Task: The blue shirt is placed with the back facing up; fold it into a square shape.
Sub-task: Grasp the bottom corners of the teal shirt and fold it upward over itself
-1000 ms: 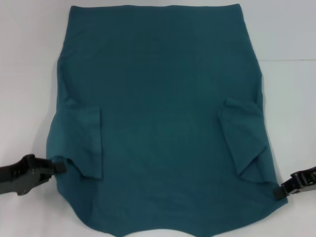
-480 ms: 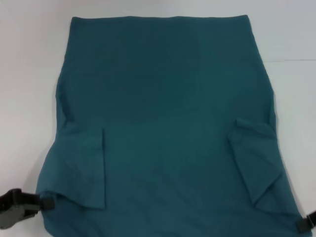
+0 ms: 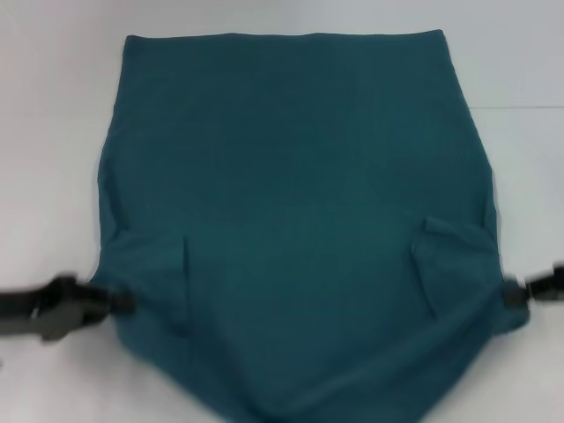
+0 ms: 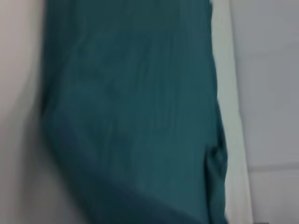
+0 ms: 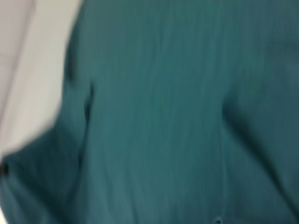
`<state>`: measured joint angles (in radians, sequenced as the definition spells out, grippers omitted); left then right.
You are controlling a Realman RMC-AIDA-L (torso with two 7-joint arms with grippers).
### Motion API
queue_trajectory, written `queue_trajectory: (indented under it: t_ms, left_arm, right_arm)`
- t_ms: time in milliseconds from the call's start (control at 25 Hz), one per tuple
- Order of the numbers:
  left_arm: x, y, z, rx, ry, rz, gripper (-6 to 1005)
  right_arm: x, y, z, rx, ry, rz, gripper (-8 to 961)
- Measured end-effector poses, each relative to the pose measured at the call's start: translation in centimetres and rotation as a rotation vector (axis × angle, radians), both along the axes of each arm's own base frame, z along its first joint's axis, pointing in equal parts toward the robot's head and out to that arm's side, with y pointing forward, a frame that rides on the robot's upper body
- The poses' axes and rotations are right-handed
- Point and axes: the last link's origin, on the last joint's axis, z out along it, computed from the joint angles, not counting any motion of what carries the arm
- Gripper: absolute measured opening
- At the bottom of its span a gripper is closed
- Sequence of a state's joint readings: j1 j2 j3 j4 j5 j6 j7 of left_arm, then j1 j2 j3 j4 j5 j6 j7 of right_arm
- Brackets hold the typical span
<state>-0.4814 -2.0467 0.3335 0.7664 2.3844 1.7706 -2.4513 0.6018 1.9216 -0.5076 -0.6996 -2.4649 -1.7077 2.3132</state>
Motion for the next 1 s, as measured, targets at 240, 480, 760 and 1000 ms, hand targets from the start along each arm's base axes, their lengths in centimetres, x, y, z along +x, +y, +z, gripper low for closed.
queue_trajectory:
  t_ms: [240,480,760,1000]
  left_arm:
    - [2.4,6.3,0.0,0.115,0.026,0.035,20]
    - [4.4,11.3,0.3,0.248,0.109,0.041,21]
    - [5.6,15.5,-2.3,0.350,0.303,0.043,21]
    - [5.6,16.1,-3.9,0.405,0.398,0.047,20]
  right_arm:
    - [-1.1,3.6,0.3,0.210,0.034,-0.011,32]
    - [-2.1,7.2,1.5,0.390,0.005,-0.027,32]
    - [-3.1,11.1,0.2,0.508,-0.113,-0.025,31]
    - [-3.6,12.9,-1.5,0.554,-0.210,-0.013,31]
